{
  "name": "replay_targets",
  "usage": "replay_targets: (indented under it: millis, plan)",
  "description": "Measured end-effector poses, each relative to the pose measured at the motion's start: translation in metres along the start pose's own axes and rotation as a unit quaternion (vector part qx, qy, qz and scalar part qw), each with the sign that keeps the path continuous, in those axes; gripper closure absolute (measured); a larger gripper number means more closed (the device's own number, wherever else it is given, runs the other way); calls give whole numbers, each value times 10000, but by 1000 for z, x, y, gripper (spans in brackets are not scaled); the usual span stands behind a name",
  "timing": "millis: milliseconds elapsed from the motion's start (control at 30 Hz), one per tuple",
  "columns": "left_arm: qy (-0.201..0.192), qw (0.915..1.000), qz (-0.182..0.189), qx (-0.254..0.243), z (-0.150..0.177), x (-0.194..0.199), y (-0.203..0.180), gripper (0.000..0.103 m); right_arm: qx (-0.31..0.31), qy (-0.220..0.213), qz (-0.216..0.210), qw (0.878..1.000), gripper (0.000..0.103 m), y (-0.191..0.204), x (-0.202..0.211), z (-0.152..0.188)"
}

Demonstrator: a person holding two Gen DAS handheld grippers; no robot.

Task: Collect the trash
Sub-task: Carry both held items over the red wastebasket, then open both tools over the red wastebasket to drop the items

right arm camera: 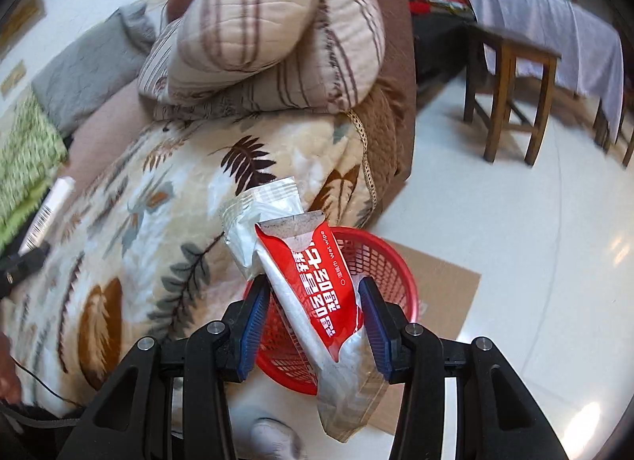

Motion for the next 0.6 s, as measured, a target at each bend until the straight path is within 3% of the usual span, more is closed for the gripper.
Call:
replay_targets:
  millis: [267, 300, 367, 600]
  plan:
    - [476, 9987, 132, 95, -1, -63, -27, 45, -30, 97, 109, 9999, 50, -24, -19, -3]
    - [499, 9986, 141, 130, -4, -65, -27, 44, 22, 148, 157, 9998, 46, -26, -24, -2]
    - [486, 9984, 165, 216, -6, -66, -25, 40, 40, 244, 191, 9995, 38, -32, -34, 0]
    - [130, 9993, -15, 361, -10, -30, 4, 39, -82, 117, 107, 9998, 37, -34, -26, 1]
Point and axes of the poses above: each gripper's, at about its wrist camera, not at the fingertips, and x roughly against the way its jaws point, y to its left, z to its underside, the point moved 7 cm from there along -x, roughly the way its jaws point, and after that the axes turned 15 degrees about x, right-handed, at the moved point
